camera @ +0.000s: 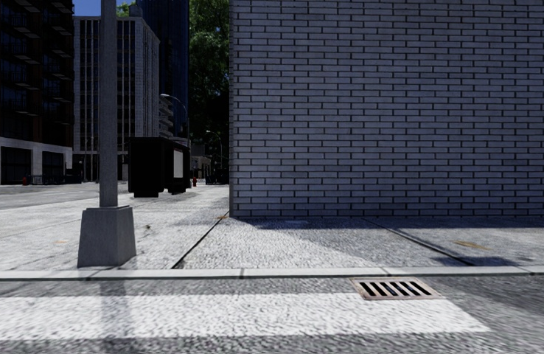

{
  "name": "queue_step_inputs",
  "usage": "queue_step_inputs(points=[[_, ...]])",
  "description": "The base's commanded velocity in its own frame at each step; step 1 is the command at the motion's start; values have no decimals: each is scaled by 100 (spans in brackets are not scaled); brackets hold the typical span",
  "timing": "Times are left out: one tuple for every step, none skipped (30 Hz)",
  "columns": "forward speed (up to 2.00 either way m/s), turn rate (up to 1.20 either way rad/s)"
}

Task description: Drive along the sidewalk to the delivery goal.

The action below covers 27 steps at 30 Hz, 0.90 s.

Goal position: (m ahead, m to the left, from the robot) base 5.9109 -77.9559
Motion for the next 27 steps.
queue_step_inputs(points=[[200,0],[200,0],[200,0],[200,0],[200,0],[200,0],[200,0],[200,0],[200,0],[200,0],[200,0],[197,0],[190,0],[187,0],[186,0],[186,0],[186,0],[185,0],[185,0],[185,0],[185,0],[185,0],[185,0],[185,0],[185,0],[185,0],[185,0]])
